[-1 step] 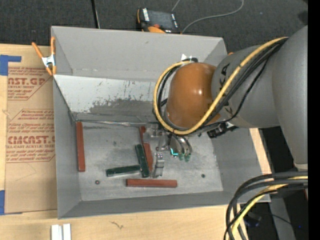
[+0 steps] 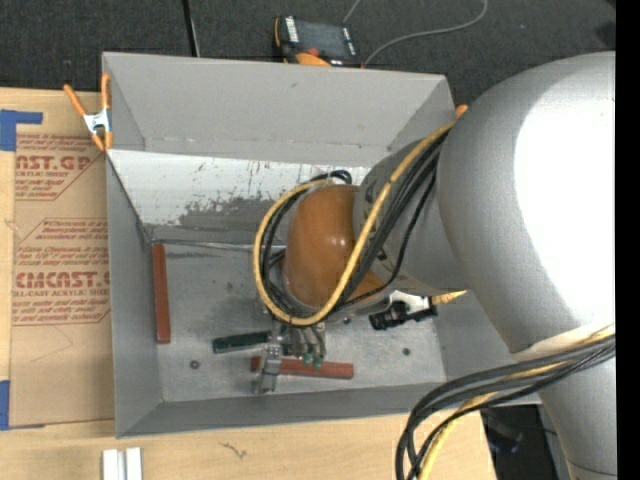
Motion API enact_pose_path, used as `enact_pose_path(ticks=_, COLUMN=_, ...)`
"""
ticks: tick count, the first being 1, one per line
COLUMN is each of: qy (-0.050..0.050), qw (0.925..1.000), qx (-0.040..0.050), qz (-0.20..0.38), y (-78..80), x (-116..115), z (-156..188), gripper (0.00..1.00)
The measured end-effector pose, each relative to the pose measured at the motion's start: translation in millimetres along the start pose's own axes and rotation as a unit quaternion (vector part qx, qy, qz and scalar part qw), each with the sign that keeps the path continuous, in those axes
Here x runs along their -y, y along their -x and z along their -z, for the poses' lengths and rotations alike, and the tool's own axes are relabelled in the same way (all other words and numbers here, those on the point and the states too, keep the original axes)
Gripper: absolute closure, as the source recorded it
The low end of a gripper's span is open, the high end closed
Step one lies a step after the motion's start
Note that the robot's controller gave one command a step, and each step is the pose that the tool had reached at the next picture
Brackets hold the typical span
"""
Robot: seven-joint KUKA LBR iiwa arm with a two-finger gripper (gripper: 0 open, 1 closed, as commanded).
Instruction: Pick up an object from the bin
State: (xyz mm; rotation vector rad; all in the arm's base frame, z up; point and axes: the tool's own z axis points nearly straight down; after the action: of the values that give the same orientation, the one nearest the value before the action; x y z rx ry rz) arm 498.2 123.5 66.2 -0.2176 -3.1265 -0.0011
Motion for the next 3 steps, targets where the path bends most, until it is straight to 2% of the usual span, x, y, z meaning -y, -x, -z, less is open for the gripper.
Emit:
enact_pose_path(ticks=1, qy=0.001, qw=0.9998, qx=0.0046, qz=0.021, y=-9.1, x=-13.5, z=34.7, gripper=0.00)
enact_pose_path(ticks=2, qy=0.000, qw=0.9969, qx=0.0026, qz=-0.079, y=-18.4, x=-12.9, z=33.2, gripper=0.00)
enact_pose_path(ticks=3, qy=-0.001, qw=0.9960, qx=0.0031, qz=-0.089, y=-16.1, x=1.3, z=1.5, gripper=0.00)
